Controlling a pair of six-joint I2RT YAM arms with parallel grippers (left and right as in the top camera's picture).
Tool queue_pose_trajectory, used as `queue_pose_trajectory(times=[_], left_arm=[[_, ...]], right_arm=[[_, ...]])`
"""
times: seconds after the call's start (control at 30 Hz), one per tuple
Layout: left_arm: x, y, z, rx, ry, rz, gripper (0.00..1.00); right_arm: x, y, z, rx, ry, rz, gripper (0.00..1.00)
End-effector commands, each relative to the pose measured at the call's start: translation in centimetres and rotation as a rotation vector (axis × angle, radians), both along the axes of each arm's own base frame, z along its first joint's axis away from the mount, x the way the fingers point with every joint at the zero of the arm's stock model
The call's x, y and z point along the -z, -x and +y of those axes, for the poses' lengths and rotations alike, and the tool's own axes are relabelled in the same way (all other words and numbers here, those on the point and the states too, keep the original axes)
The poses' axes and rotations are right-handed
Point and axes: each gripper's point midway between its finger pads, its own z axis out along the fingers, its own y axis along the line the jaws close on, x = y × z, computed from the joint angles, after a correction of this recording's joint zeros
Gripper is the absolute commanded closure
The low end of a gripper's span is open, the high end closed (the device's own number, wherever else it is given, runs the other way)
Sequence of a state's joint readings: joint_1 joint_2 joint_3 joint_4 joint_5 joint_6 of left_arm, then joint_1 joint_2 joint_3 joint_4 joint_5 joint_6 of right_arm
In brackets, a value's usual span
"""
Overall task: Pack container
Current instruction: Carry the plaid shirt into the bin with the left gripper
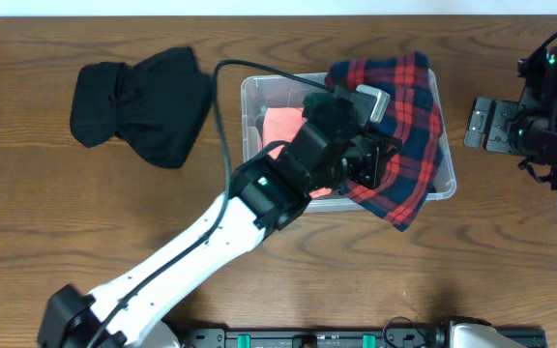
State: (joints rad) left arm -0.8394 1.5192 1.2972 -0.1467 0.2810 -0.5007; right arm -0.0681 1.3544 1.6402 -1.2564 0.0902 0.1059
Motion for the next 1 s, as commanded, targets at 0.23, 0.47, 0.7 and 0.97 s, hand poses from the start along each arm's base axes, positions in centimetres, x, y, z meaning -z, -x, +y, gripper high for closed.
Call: queue_pose_trajectory(times=[0.23,0.47,0.7,0.97], left_arm=[[4.1,-3.6,2.3,-0.144,-0.233,-0.104,0.35],[0.6,-4.6,4.9,-0.205,-0.224,-0.197,0.35],[1.7,2.5,4.5,0.064,-0.225,-0.017,0.69],[6.5,6.6,5.9,0.183,-0.382,0.166,0.75]], right_arm=[[0.3,0.1,-0.4,0.022,0.001,0.010,0.01],[0.5,0.2,-0.3,0.022,0.001,0.023,0.01],[0.5,0.2,-0.3,0.022,0.001,0.022,0.01],[0.5,0.2,-0.3,0.022,0.000,0.021,0.01]])
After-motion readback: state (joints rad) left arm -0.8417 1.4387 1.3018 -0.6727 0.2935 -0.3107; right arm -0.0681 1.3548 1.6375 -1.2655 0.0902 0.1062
